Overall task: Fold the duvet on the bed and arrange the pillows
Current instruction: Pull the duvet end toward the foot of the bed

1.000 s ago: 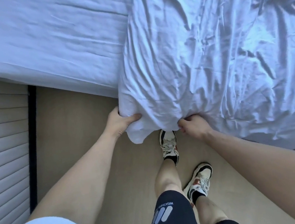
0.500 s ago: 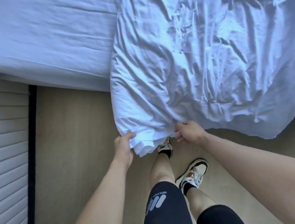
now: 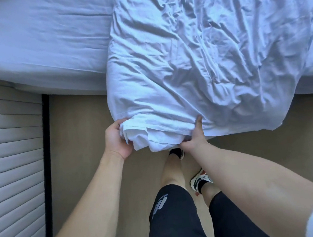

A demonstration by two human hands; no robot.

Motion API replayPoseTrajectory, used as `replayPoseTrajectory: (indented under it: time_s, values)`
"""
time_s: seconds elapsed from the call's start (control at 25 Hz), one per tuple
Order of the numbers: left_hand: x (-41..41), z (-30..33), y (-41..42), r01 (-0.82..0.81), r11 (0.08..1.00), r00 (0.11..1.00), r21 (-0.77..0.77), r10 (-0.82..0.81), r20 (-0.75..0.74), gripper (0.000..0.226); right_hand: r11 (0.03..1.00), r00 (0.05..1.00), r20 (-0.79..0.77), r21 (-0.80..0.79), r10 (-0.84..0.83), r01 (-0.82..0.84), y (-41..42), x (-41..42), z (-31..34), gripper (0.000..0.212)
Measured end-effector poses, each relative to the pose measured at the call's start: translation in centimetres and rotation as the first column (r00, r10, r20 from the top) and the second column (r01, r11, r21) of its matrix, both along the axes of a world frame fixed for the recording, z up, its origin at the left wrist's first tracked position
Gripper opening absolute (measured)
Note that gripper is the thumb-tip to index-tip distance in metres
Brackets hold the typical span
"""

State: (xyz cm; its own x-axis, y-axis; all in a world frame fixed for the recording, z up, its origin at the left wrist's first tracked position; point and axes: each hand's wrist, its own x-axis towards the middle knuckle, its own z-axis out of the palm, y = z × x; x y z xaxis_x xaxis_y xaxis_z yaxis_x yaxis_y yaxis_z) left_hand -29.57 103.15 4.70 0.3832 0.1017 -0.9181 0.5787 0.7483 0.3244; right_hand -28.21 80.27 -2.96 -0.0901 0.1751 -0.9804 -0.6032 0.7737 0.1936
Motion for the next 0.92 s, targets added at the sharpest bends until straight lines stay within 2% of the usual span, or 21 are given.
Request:
replayPoseTrajectory:
  time_s: [0.08, 0.12, 0.2, 0.24, 0.28, 0.36, 0.44, 0.52, 0.56, 0.68, 0.76, 0.8, 0.88, 0.92]
  values:
    - [-0.1, 1.4, 0.8, -0.005, 1.000, 0.996, -0.008, 0.005, 0.089, 0.005, 0.991, 1.000, -0.011, -0.133, -0.019, 0.017, 0.1, 0.2, -0.2, 0.116]
    - [-0.3, 2.0, 0.9, -0.018, 1.000, 0.995, 0.017, 0.016, 0.096, 0.015, 0.987, 1.000, 0.005, -0.156, -0.030, 0.031, -0.2, 0.3, 0.3, 0.105]
    - [-1.7, 1.9, 0.9, -0.172, 0.985, 0.975, -0.011, 0.172, 0.142, 0.034, 0.991, 0.995, 0.089, -0.122, -0.041, 0.052, -1.0, 0.3, 1.5, 0.082]
    - [-2.9, 1.6, 0.1, -0.264, 0.962, 0.952, -0.070, 0.272, 0.138, 0.054, 0.996, 0.989, 0.146, -0.076, -0.032, 0.043, -1.4, 0.0, 2.5, 0.067]
    - [-4.3, 1.0, -1.1, -0.290, 0.949, 0.943, -0.125, 0.306, 0.130, 0.078, 0.999, 0.979, 0.204, -0.037, -0.021, 0.029, -1.5, -0.8, 3.1, 0.052]
    - [-6.8, -0.2, -5.4, -0.165, 0.970, 0.981, -0.177, 0.180, 0.076, 0.114, 1.000, 0.961, 0.275, 0.006, -0.016, 0.015, -1.5, -2.2, 3.6, 0.041]
    - [-7.8, -0.4, -10.3, -0.032, 0.978, 0.998, -0.207, 0.043, 0.048, 0.130, 1.000, 0.955, 0.297, -0.008, 0.002, 0.000, -1.4, -2.7, 3.4, 0.042]
    - [-6.1, -0.2, -13.6, -0.027, 0.976, 0.994, -0.218, 0.049, 0.094, 0.125, 0.999, 0.948, 0.315, -0.039, 0.046, -0.036, -1.5, -2.4, 3.3, 0.046]
    - [-4.6, -0.1, -14.5, -0.093, 0.973, 0.992, -0.212, 0.108, 0.060, 0.115, 0.995, 0.946, 0.314, -0.080, 0.086, -0.064, -1.6, -2.2, 3.0, 0.048]
    - [0.0, -1.8, -15.3, -0.295, 0.946, 0.946, -0.134, 0.269, -0.180, 0.069, 0.971, 0.939, 0.277, -0.184, 0.203, -0.155, -2.0, -1.9, 2.1, 0.059]
    - [0.9, -2.3, -15.2, -0.343, 0.935, 0.921, -0.093, 0.315, -0.230, 0.056, 0.990, 0.957, 0.268, -0.115, 0.112, -0.084, -2.2, -1.6, 1.7, 0.083]
    - [0.7, -2.4, -15.0, -0.343, 0.937, 0.923, -0.070, 0.323, -0.208, 0.055, 0.998, 0.966, 0.256, -0.070, 0.026, -0.008, -2.5, -1.4, 1.6, 0.087]
    - [-0.5, -1.3, -14.4, -0.299, 0.954, 0.943, -0.018, 0.293, -0.155, 0.049, 0.984, 0.952, 0.263, -0.043, -0.153, 0.170, -3.5, -1.5, 1.6, 0.075]
    - [-1.1, -1.0, -13.9, -0.274, 0.962, 0.952, -0.001, 0.271, -0.139, 0.040, 0.962, 0.934, 0.271, -0.078, -0.231, 0.261, -4.5, -1.4, 1.4, 0.066]
